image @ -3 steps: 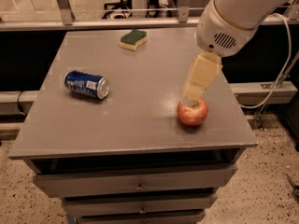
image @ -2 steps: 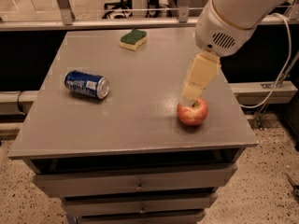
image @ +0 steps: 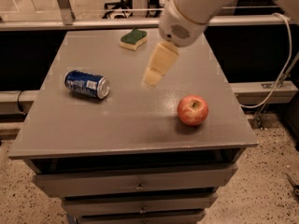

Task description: Place pepsi can upright

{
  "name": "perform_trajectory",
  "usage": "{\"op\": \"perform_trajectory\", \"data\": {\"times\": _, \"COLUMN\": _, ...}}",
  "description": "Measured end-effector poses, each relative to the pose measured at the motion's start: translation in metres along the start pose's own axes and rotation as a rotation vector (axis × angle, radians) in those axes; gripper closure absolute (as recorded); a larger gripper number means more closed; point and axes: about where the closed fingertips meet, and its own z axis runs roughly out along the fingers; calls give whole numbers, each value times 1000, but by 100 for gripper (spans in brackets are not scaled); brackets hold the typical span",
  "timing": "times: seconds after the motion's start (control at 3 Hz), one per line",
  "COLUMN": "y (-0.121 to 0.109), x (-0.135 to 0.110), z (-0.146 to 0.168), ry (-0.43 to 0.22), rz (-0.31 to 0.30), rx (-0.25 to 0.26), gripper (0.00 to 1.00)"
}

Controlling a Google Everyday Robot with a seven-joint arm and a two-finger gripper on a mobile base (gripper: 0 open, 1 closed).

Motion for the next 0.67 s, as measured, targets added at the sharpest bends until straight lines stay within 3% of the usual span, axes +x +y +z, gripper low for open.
{"op": "perform_trajectory", "data": {"times": 0.33, "y": -25, "x": -77, "z": 63, "ry": -54, "rz": 54, "rx": -42, "gripper": 0}}
{"op": "perform_trajectory", "data": {"times": 0.67, "y": -30, "x": -117, "z": 98, "ry": -77, "rz": 89, "rx": -70, "gripper": 0}}
